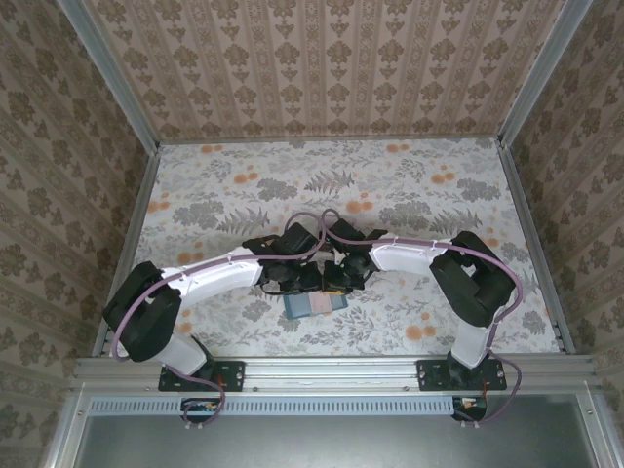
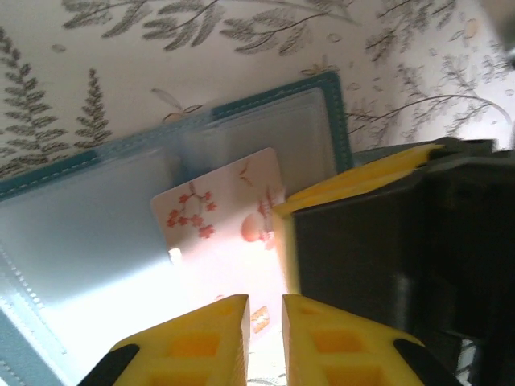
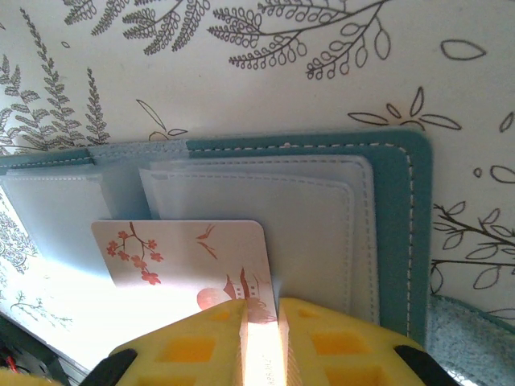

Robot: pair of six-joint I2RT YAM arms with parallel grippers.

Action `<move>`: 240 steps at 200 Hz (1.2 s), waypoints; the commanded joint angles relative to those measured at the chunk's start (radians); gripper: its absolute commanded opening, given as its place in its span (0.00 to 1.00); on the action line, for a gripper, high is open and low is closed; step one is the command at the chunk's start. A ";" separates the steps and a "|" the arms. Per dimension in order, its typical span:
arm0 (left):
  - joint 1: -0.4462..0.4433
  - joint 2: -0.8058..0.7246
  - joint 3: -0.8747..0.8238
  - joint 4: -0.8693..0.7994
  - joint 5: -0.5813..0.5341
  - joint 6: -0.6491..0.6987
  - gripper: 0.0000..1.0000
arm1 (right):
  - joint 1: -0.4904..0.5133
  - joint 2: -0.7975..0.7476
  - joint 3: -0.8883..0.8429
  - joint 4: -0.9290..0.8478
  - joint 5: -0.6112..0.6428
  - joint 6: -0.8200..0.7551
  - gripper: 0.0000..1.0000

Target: Take the credit cards out of the card holder

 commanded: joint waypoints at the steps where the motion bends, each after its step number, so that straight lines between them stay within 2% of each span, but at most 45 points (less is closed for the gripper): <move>1: 0.022 -0.052 -0.068 0.009 -0.010 -0.040 0.20 | 0.007 0.022 -0.014 -0.021 0.010 -0.004 0.18; 30: 0.044 -0.068 -0.130 0.093 0.039 -0.066 0.28 | 0.007 0.022 -0.010 -0.024 0.009 -0.004 0.17; 85: 0.057 -0.045 -0.193 0.240 0.100 -0.110 0.28 | 0.007 0.026 -0.004 -0.029 0.009 -0.007 0.17; 174: 0.062 -0.006 -0.192 0.253 0.119 -0.116 0.28 | 0.006 0.023 0.002 -0.037 0.009 -0.010 0.18; 240: 0.067 -0.063 -0.194 0.188 0.067 -0.115 0.31 | 0.008 0.019 -0.006 -0.034 0.009 -0.009 0.18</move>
